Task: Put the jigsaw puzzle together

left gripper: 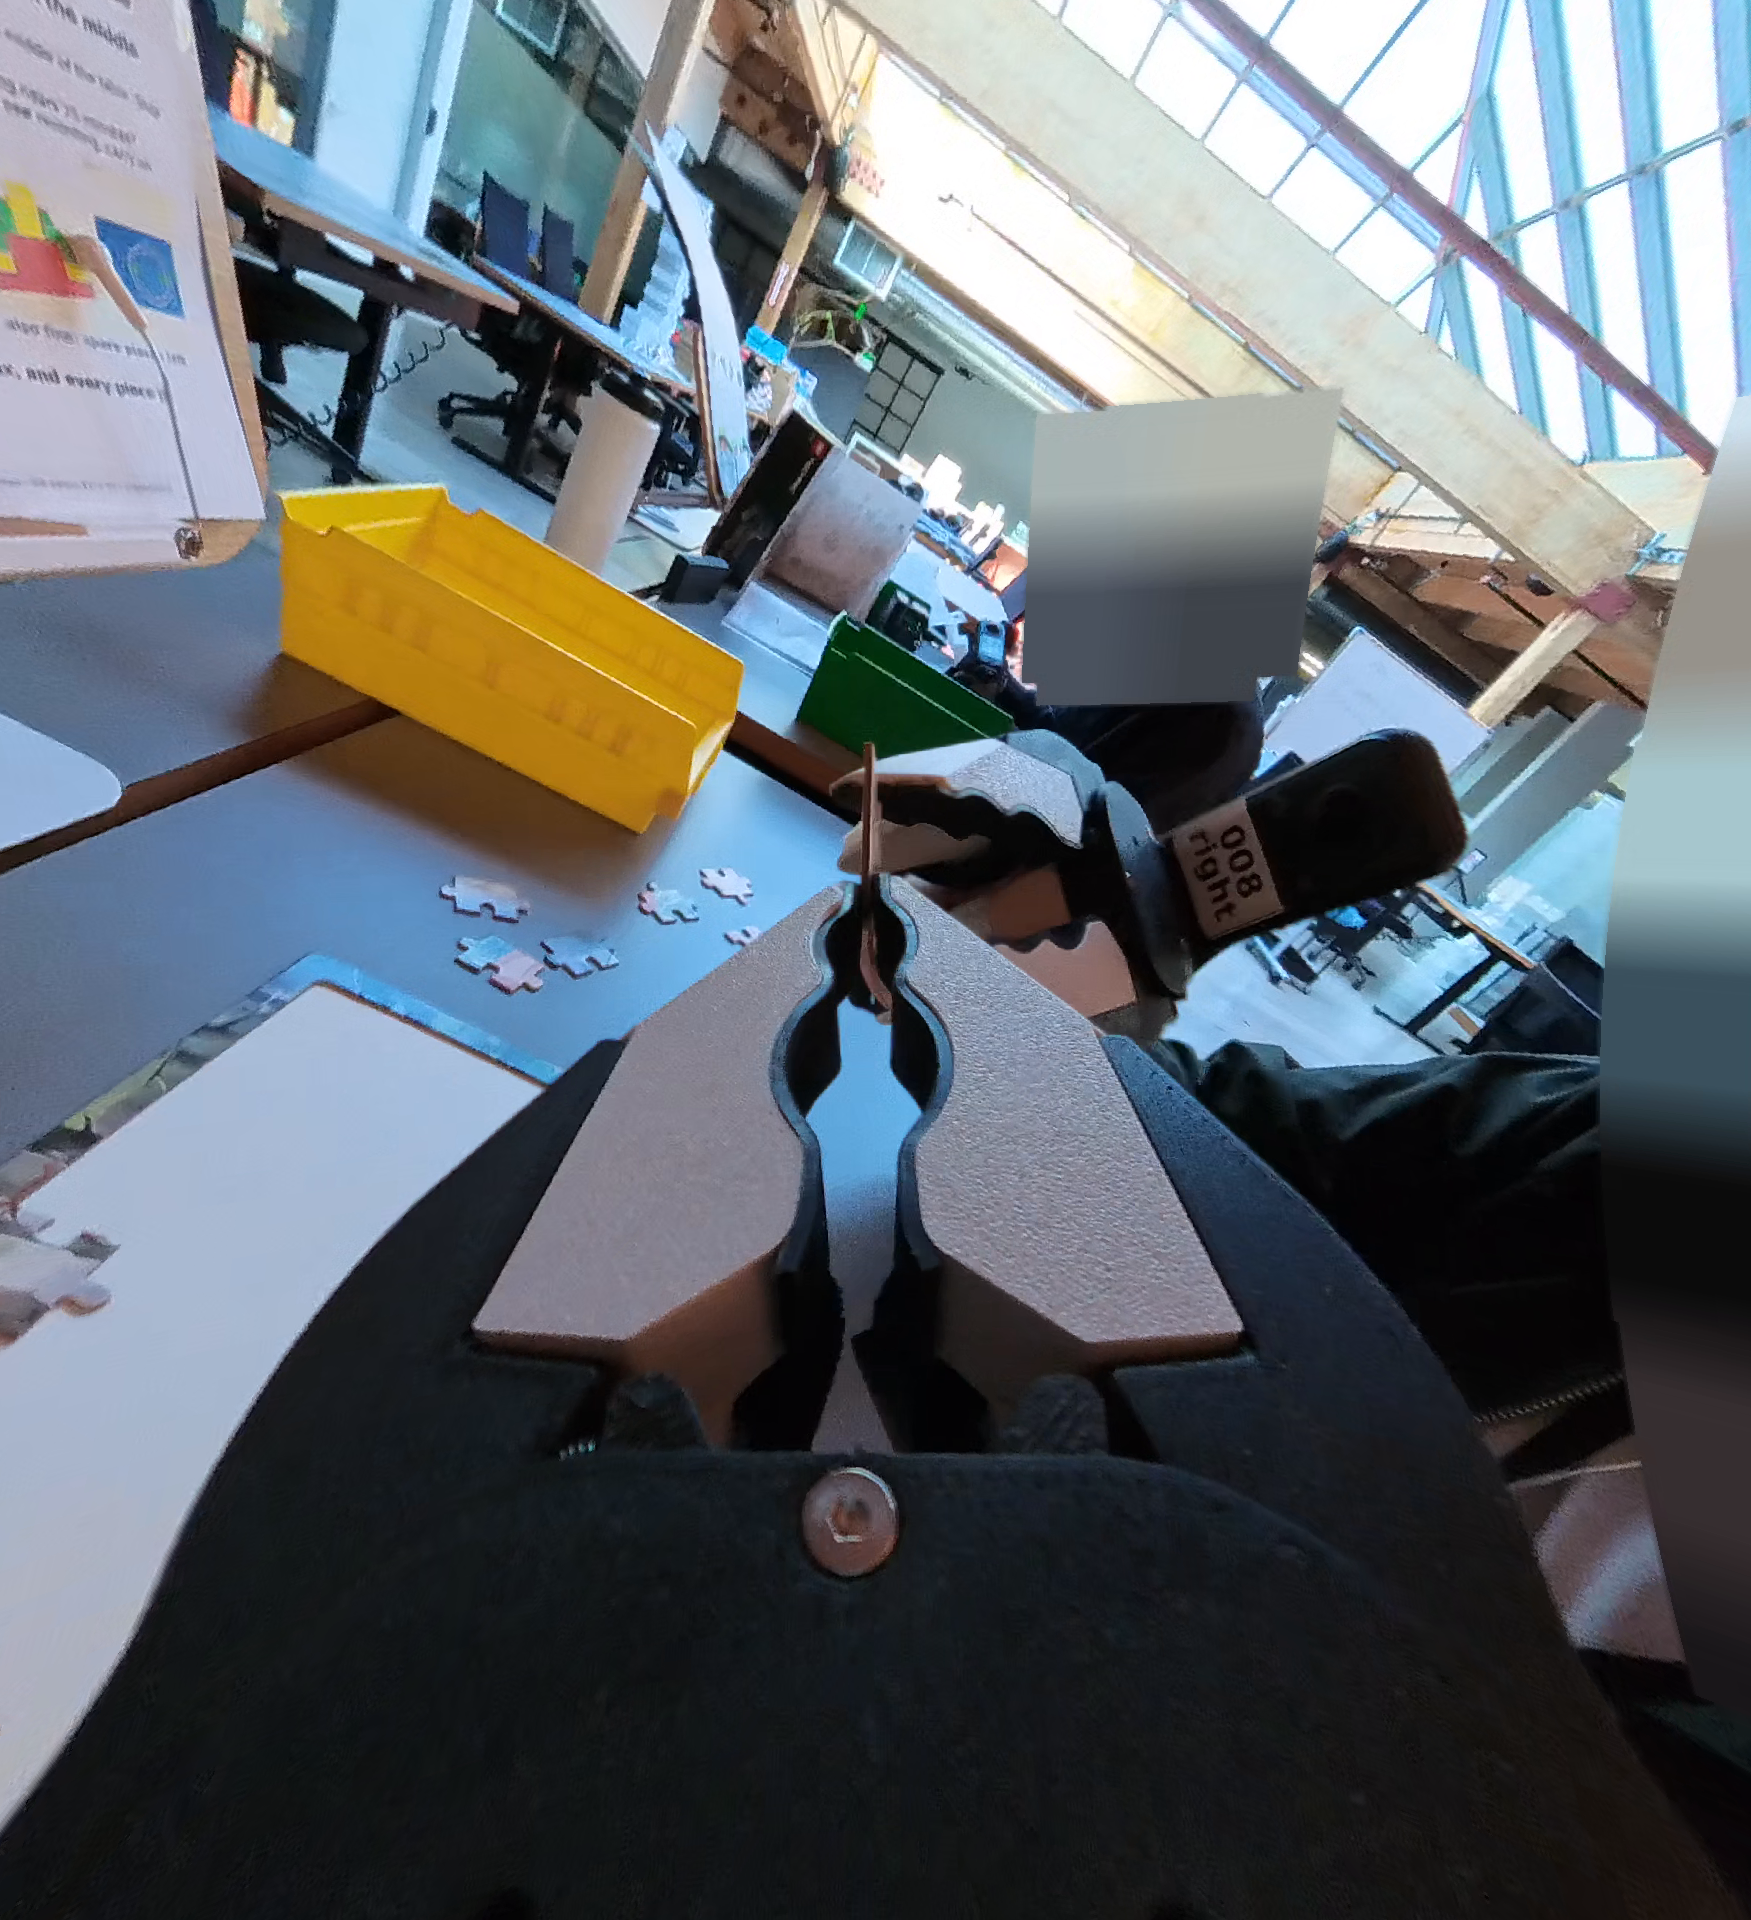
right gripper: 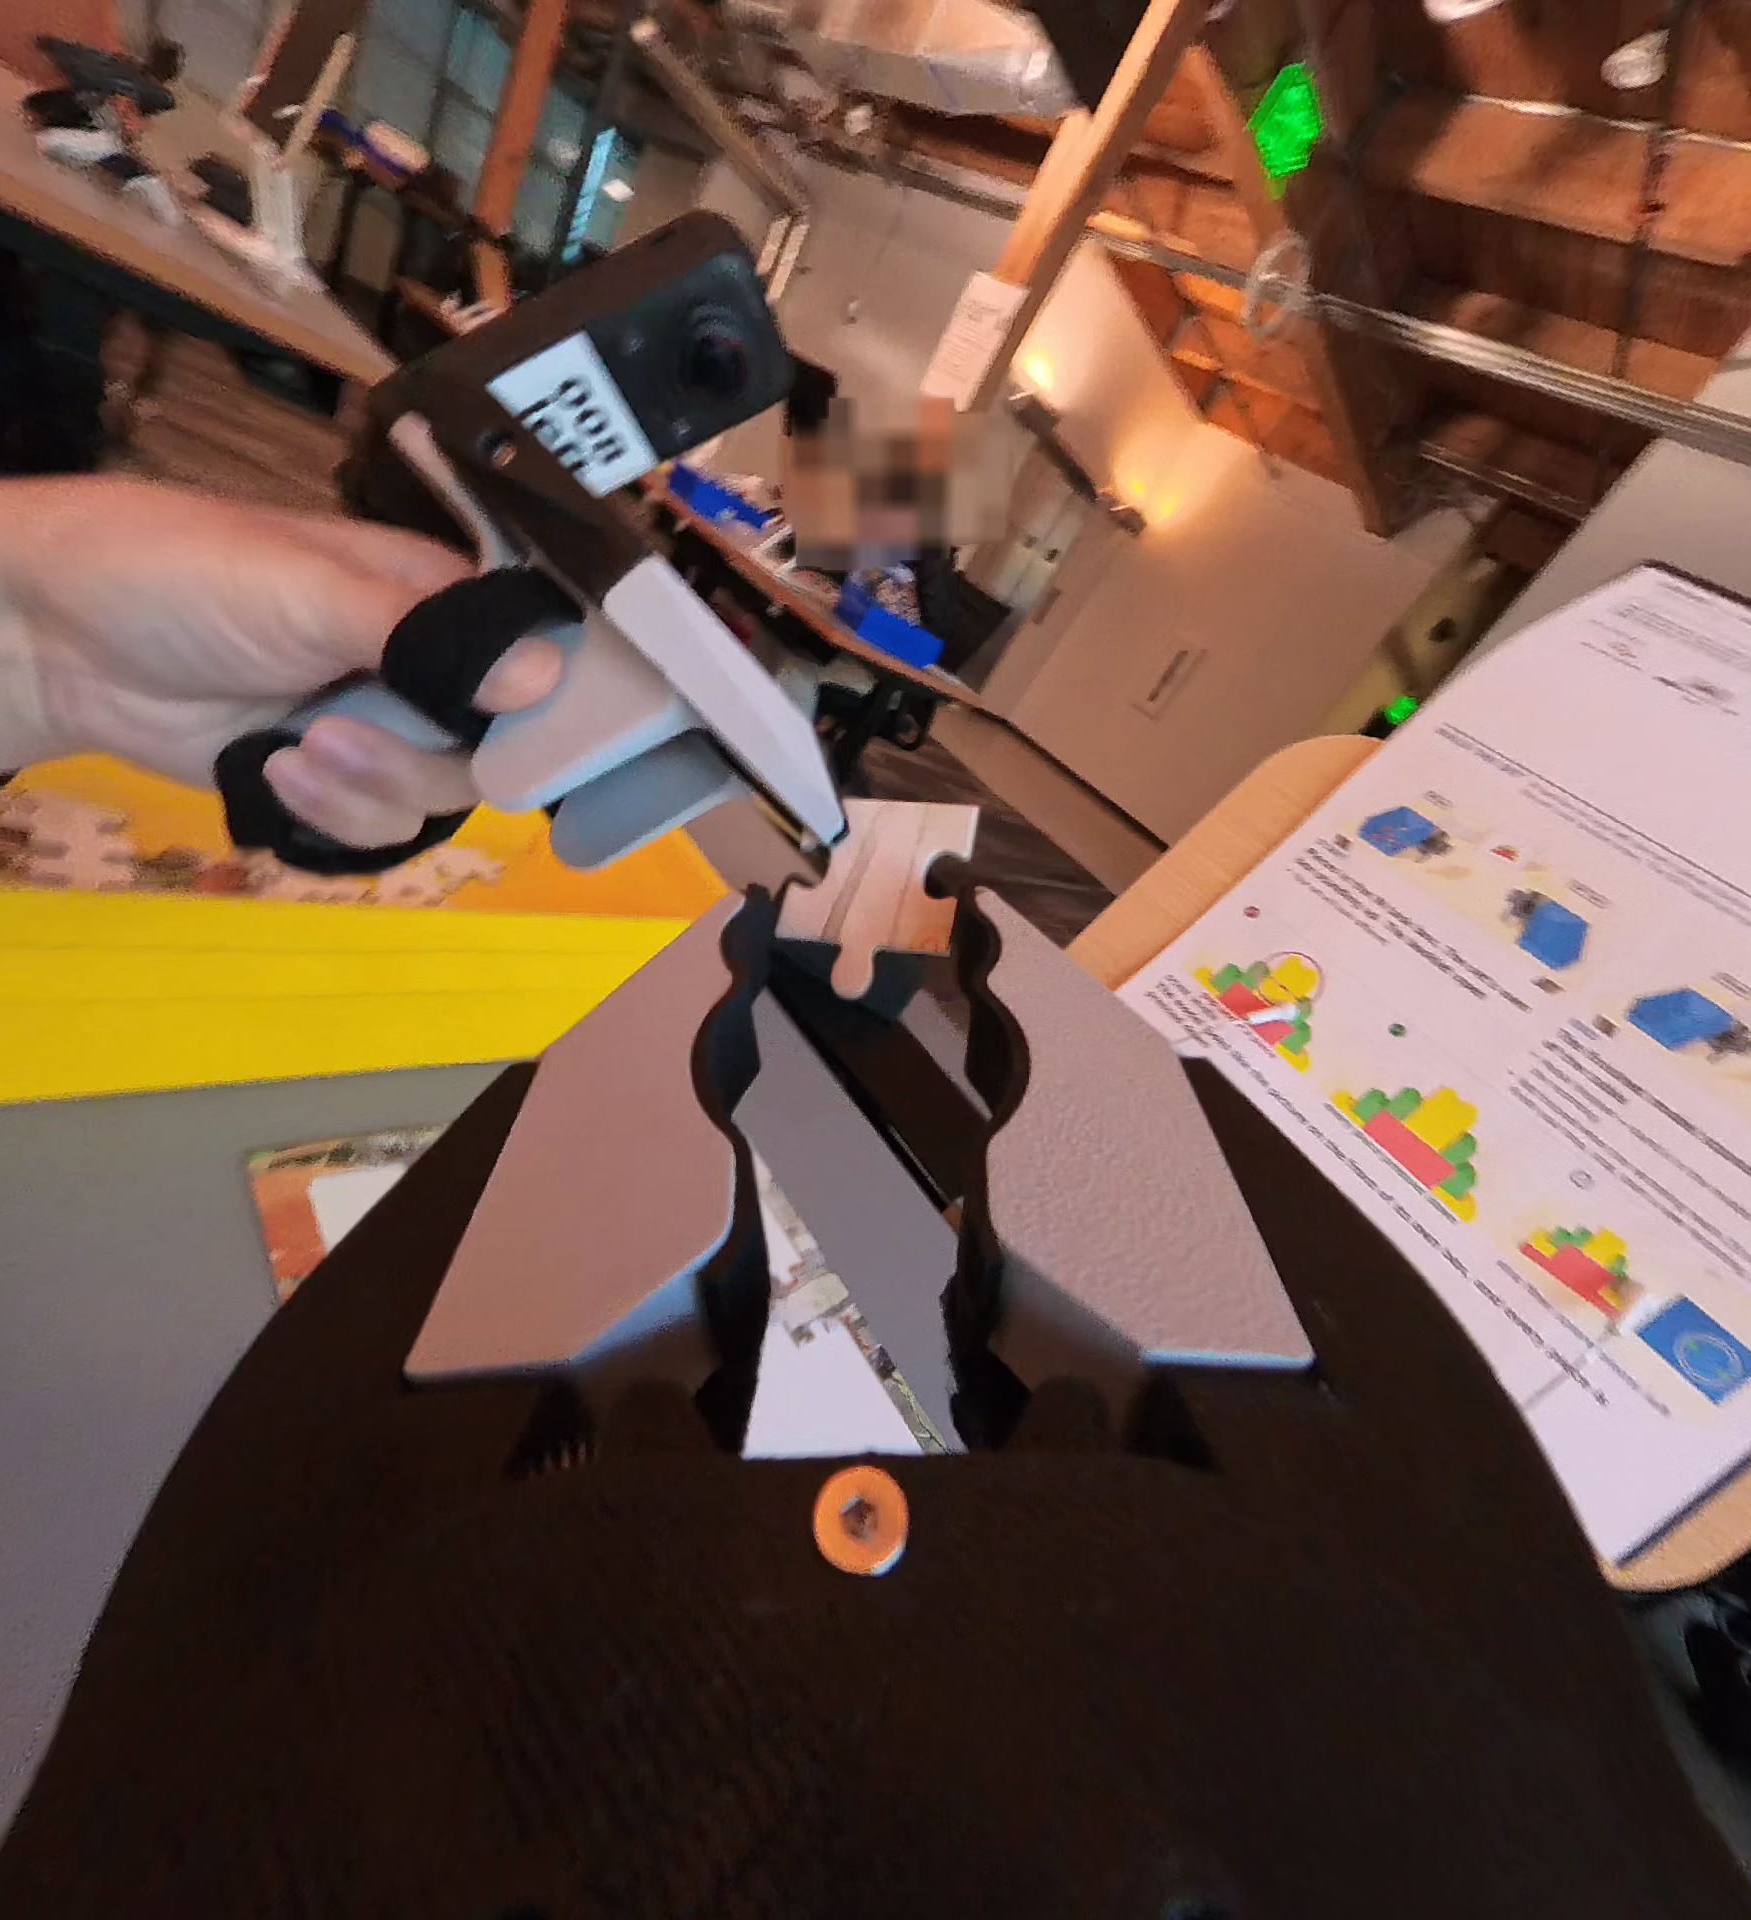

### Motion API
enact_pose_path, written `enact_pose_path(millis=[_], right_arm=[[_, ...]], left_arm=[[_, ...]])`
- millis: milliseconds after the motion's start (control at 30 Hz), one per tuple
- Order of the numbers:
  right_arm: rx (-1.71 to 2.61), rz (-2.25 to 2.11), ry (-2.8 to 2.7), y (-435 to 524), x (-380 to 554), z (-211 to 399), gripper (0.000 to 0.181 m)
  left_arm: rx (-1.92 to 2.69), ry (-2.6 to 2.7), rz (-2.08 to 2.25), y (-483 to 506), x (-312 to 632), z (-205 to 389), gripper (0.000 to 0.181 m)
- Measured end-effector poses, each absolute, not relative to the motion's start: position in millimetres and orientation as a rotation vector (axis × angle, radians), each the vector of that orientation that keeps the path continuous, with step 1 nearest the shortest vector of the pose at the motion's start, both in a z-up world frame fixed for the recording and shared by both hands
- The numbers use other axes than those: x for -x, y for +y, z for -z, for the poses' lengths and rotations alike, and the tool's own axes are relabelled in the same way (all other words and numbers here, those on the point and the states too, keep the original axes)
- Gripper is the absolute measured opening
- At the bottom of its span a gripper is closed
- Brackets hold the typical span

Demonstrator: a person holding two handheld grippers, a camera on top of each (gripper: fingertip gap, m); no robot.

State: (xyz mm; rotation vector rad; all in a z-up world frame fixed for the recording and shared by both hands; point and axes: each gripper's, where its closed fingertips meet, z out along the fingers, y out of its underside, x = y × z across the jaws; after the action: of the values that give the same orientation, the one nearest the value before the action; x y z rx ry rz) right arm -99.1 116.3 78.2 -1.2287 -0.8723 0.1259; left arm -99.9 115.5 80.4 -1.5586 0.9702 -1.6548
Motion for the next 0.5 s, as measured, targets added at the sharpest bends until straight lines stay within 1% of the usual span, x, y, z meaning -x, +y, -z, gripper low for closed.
enact_pose_path(millis=[33, 67, 167, 300, 400, 500], right_arm=[[1.236, -0.139, -0.939, 115.3, 101.1, -74.1, 0.039], [1.238, -0.154, -1.018, 113.1, 102.2, -69.7, 0.049], [1.246, -0.133, -1.239, 107.7, 89.4, -50.6, 0.064], [1.158, -0.097, -1.390, 103.8, 86.0, -22.3, 0.056], [1.170, -0.111, -1.458, 104.9, 94.6, 2.4, 0.055], [1.142, -0.150, -1.454, 100.5, 103.0, 3.5, 0.055]], left_arm=[[1.590, 0.974, 1.660, 115.7, 102.4, -78.8, 0.000], [1.642, 0.976, 1.644, 117.8, 105.0, -73.7, 0.000], [1.812, 1.024, 1.587, 118.8, 111.4, -50.3, 0.000], [1.989, 1.069, 1.625, 113.3, 111.8, -22.8, 0.000], [2.082, 1.065, 1.668, 113.2, 111.7, -7.8, 0.000], [2.144, 1.100, 1.692, 108.6, 112.6, 3.1, 0.000]])
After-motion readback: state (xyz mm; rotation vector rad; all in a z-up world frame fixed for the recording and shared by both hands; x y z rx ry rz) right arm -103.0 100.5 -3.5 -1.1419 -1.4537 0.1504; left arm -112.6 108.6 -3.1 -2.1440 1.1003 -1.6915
